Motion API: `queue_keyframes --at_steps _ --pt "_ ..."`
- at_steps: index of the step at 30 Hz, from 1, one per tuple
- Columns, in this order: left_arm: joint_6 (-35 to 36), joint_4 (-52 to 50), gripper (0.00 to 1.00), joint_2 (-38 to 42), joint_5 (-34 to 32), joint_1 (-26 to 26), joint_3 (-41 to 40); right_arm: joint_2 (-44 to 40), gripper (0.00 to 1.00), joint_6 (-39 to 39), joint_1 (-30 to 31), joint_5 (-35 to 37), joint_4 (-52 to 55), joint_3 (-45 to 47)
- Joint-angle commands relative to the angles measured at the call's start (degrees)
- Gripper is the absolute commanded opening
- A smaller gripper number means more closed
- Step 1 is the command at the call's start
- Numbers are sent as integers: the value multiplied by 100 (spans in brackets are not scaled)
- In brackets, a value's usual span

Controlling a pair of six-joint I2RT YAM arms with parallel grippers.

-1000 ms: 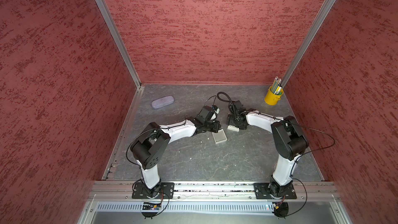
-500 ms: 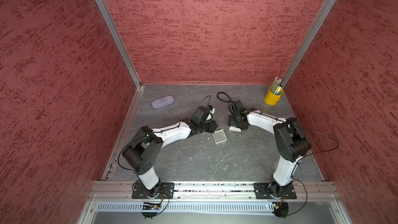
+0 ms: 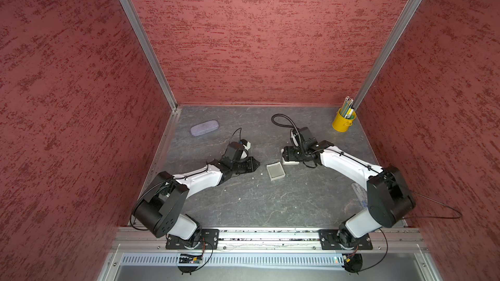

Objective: Take the necklace out of the lift-off lid jewelry box
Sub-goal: Close the lid on the jewelry box.

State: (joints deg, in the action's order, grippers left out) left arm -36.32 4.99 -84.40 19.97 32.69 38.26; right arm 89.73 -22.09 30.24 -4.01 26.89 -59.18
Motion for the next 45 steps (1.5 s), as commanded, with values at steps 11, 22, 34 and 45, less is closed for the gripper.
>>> queue_keyframes --at_steps 11,22,34,45 --pt "-912 1144 20 -120 117 325 -560 96 73 221 526 -188 -427 280" --pt "-1135 1577 18 -430 190 379 -636 378 73 103 573 -177 -544 244" --pt "-1395 2030 17 -789 247 493 -673 488 73 29 666 -301 -619 227" --pt "-1526 2190 17 -872 192 572 -759 537 73 -66 740 -366 -695 318"
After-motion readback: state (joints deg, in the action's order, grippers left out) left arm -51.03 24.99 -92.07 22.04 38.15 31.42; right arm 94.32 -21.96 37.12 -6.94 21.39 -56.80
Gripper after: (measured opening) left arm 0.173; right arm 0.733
